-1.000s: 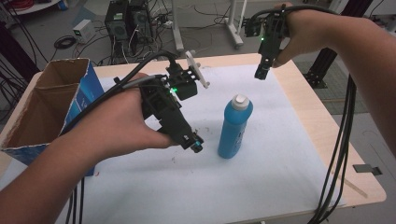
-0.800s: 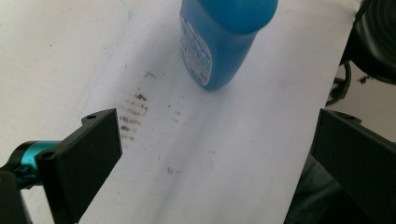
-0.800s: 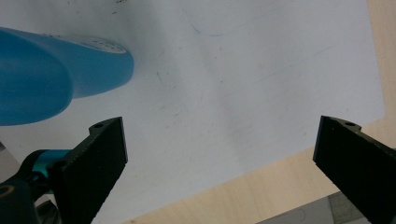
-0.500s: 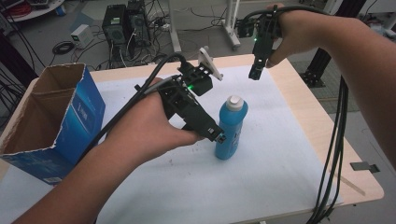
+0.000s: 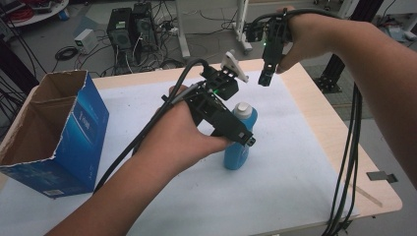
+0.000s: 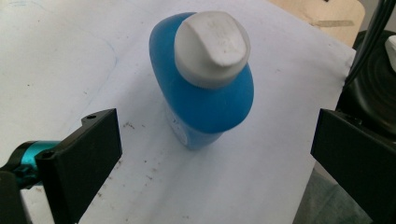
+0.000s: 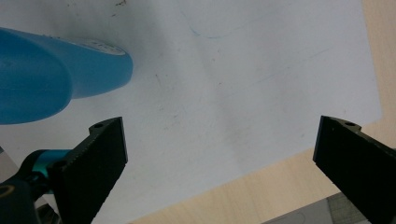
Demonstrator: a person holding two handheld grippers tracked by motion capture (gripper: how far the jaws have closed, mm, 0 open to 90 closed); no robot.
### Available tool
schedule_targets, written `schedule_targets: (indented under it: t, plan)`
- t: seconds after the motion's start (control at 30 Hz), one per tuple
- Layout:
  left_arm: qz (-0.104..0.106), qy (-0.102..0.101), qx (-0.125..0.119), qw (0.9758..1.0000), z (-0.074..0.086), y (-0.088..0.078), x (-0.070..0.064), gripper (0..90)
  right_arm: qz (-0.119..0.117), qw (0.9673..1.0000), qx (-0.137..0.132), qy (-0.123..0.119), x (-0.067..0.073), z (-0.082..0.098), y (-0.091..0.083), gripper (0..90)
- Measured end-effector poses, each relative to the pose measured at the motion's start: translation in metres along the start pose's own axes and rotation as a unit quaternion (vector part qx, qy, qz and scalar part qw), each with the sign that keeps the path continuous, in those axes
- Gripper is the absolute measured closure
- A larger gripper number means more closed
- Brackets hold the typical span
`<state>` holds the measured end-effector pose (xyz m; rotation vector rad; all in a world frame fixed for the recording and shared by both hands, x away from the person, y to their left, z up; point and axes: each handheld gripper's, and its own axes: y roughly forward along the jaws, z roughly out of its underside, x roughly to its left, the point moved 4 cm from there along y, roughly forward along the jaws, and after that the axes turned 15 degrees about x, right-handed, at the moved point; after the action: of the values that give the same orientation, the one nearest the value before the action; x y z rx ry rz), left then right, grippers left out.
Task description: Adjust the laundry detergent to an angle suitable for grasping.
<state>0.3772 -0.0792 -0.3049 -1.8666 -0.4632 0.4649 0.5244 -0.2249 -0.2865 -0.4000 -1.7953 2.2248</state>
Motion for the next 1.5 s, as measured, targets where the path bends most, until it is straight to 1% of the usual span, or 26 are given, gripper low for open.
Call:
schedule_targets:
  t: [0.13, 0.2, 0.3, 0.33, 0.43, 0.47, 0.57, 0.67, 0.7, 0.83, 0.87, 0.9, 1.0, 1.13, 1.2, 1.27, 1.5]
  plan:
    - [-0.004, 0.002, 0.004, 1.0, -0.004, 0.005, 0.001, 1.7, 0.001, 1.0, -0.003, -0.002, 0.001, -0.001, -0.001, 2.0]
    - [-0.003, -0.002, 0.002, 1.0, -0.008, 0.01, 0.002, 1.7, 0.001, 1.0, -0.005, -0.001, 0.001, -0.002, -0.001, 2.0]
    - [-0.009, -0.003, 0.003, 1.0, -0.011, 0.013, 0.002, 1.7, 0.0, 1.0, -0.002, 0.0, 0.002, -0.004, 0.0, 2.0]
    - [-0.007, -0.006, -0.002, 1.0, -0.014, 0.016, 0.003, 1.7, -0.001, 1.0, -0.002, 0.001, 0.002, -0.004, 0.0, 1.9]
    - [-0.01, -0.008, -0.005, 0.9999, -0.018, 0.019, 0.003, 1.7, 0.0, 1.0, -0.002, 0.001, 0.001, -0.005, 0.0, 2.0]
    - [-0.008, -0.01, -0.007, 0.9999, -0.019, 0.02, 0.002, 1.8, 0.0, 1.0, -0.002, 0.0, 0.001, -0.005, 0.001, 2.0]
    - [-0.012, -0.008, -0.005, 0.9999, -0.022, 0.025, 0.001, 1.8, -0.001, 1.0, 0.001, 0.002, 0.0, -0.005, 0.002, 2.0]
    - [-0.019, -0.006, -0.003, 0.9998, -0.025, 0.029, -0.002, 1.7, -0.001, 1.0, 0.001, 0.003, -0.001, -0.005, 0.002, 2.0]
    - [-0.021, -0.007, -0.002, 0.9998, -0.026, 0.031, -0.002, 1.7, -0.001, 1.0, 0.0, 0.006, -0.001, -0.005, 0.002, 2.0]
    - [-0.034, -0.016, -0.001, 0.9993, -0.029, 0.037, -0.002, 1.7, 0.0, 1.0, 0.0, -0.001, -0.001, -0.006, 0.001, 2.0]
    - [-0.034, -0.016, -0.001, 0.9993, -0.029, 0.037, -0.002, 1.7, 0.0, 1.0, -0.001, -0.001, -0.001, -0.006, 0.001, 2.0]
    - [-0.04, -0.023, -0.002, 0.999, -0.03, 0.039, 0.0, 1.7, 0.001, 1.0, -0.002, -0.001, -0.001, -0.006, 0.001, 2.0]
    - [-0.043, -0.028, -0.001, 0.9987, -0.03, 0.04, 0.002, 1.7, 0.001, 1.0, -0.002, -0.001, -0.001, -0.006, 0.002, 2.0]
    - [-0.045, -0.042, -0.004, 0.9981, -0.031, 0.042, 0.003, 1.7, 0.0, 1.0, -0.001, 0.006, -0.001, -0.005, 0.002, 2.0]
    - [-0.045, -0.039, -0.003, 0.9982, -0.032, 0.044, 0.002, 1.7, -0.001, 1.0, -0.002, 0.004, -0.001, -0.005, 0.002, 2.0]
    - [-0.053, -0.038, -0.003, 0.9979, -0.033, 0.048, 0.001, 1.7, 0.0, 1.0, -0.002, 0.001, -0.002, -0.006, 0.003, 1.9]
    - [-0.064, -0.045, 0.005, 0.9969, -0.032, 0.054, 0.004, 1.7, 0.001, 1.0, -0.003, 0.0, -0.001, -0.005, 0.002, 2.0]
